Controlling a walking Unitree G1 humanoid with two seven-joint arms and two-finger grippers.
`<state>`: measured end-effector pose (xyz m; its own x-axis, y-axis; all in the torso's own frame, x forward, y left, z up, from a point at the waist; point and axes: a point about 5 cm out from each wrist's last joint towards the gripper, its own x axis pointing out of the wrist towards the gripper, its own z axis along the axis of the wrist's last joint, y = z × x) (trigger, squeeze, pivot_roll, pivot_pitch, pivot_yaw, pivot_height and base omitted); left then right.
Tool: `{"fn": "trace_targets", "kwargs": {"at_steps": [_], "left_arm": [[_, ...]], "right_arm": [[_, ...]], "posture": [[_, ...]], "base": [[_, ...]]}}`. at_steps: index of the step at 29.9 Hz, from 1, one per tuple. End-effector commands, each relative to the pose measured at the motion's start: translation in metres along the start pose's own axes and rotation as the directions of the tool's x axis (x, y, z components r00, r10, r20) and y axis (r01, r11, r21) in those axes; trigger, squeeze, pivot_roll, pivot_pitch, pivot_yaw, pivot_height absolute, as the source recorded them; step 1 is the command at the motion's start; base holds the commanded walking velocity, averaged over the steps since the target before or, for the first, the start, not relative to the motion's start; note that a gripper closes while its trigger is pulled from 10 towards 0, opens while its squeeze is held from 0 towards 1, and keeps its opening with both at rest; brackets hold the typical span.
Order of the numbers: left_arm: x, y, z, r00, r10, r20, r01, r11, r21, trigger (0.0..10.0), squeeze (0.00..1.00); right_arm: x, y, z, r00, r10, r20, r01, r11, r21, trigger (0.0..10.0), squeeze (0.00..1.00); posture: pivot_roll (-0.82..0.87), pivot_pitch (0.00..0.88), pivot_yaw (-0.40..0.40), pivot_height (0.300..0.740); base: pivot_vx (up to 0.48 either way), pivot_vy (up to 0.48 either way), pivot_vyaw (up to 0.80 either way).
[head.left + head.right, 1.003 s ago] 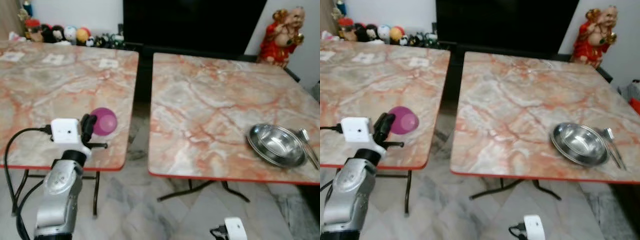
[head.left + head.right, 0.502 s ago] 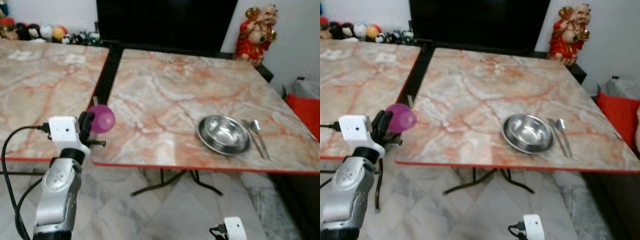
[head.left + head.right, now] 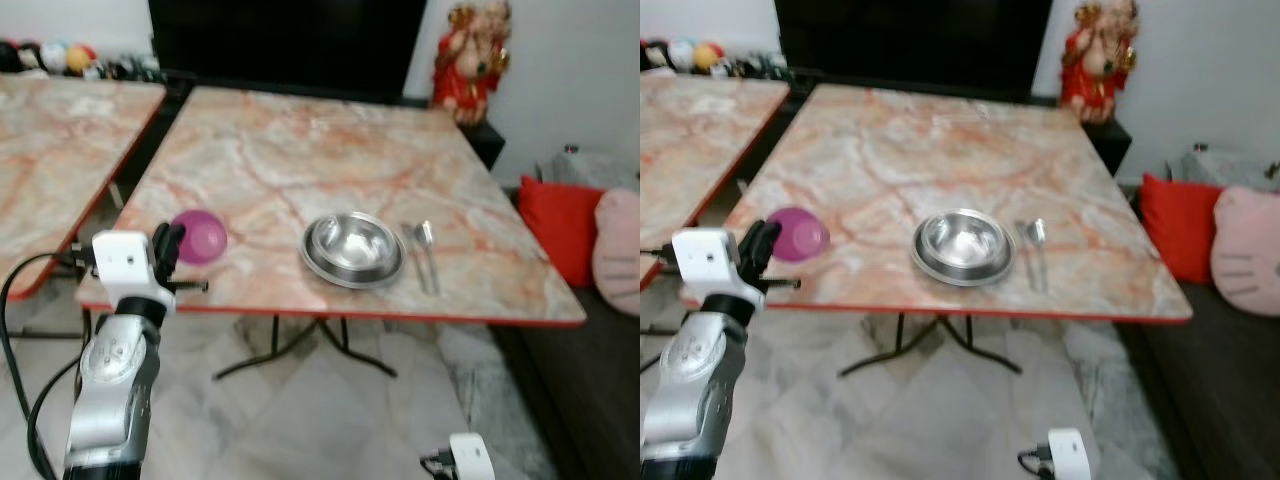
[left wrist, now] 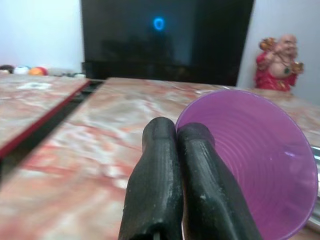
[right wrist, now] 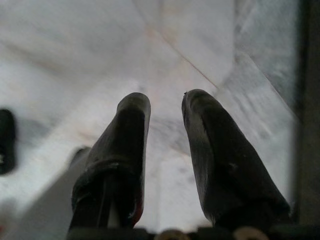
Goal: Setting the table
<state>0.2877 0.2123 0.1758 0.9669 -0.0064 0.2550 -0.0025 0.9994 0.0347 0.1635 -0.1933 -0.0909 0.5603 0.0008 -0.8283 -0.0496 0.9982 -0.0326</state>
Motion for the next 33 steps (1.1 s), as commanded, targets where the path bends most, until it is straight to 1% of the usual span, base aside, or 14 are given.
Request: {"fn": "trace_targets", "kwargs": {"at_steps": [1, 5, 13, 21, 29, 33], "left_arm": [[0.003, -0.006, 0.003, 1.0, -0.027, 0.011, 0.027, 1.0, 0.009, 10.0, 0.0], [0.001, -0.008, 0.004, 0.999, -0.044, 0.017, 0.044, 0.999, -0.012, 10.0, 0.0], [0.001, -0.007, 0.003, 1.0, -0.03, 0.005, 0.03, 0.999, -0.02, 10.0, 0.0], [0.005, -0.005, 0.005, 1.0, -0.02, 0.01, 0.021, 1.0, -0.015, 10.0, 0.0], [0.006, -0.003, 0.006, 1.0, -0.01, 0.014, 0.01, 1.0, -0.011, 10.0, 0.0], [0.006, 0.003, 0.009, 1.0, 0.004, 0.024, -0.004, 1.0, 0.0, 10.0, 0.0]], "right_arm": [[-0.001, -0.008, -0.001, 1.0, -0.019, -0.002, 0.019, 1.0, -0.007, 10.0, 0.0], [-0.001, -0.008, -0.001, 1.0, -0.018, -0.001, 0.018, 1.0, -0.005, 10.0, 0.0], [-0.001, -0.007, 0.0, 1.0, -0.014, -0.002, 0.014, 1.0, -0.006, 10.0, 0.0], [0.0, -0.008, 0.003, 1.0, -0.014, 0.002, 0.014, 1.0, -0.006, 10.0, 0.0], [0.0, -0.009, 0.004, 1.0, -0.015, 0.004, 0.015, 1.0, -0.004, 10.0, 0.0], [0.0, -0.009, 0.004, 1.0, -0.01, 0.0, 0.01, 1.0, -0.014, 10.0, 0.0]], "posture": [[0.11, 0.0, -0.101, 0.74], [0.12, 0.0, -0.104, 0.74], [0.12, 0.0, -0.107, 0.74], [0.11, 0.01, -0.105, 0.74], [0.11, 0.016, -0.11, 0.74], [0.12, 0.02, -0.117, 0.74]], "base": [[0.0, 0.0, 0.0], [0.0, 0.0, 0.0], [0.0, 0.0, 0.0], [0.33, 0.0, 0.0], [0.336, 0.0, 0.0], [0.328, 0.0, 0.0]]}}
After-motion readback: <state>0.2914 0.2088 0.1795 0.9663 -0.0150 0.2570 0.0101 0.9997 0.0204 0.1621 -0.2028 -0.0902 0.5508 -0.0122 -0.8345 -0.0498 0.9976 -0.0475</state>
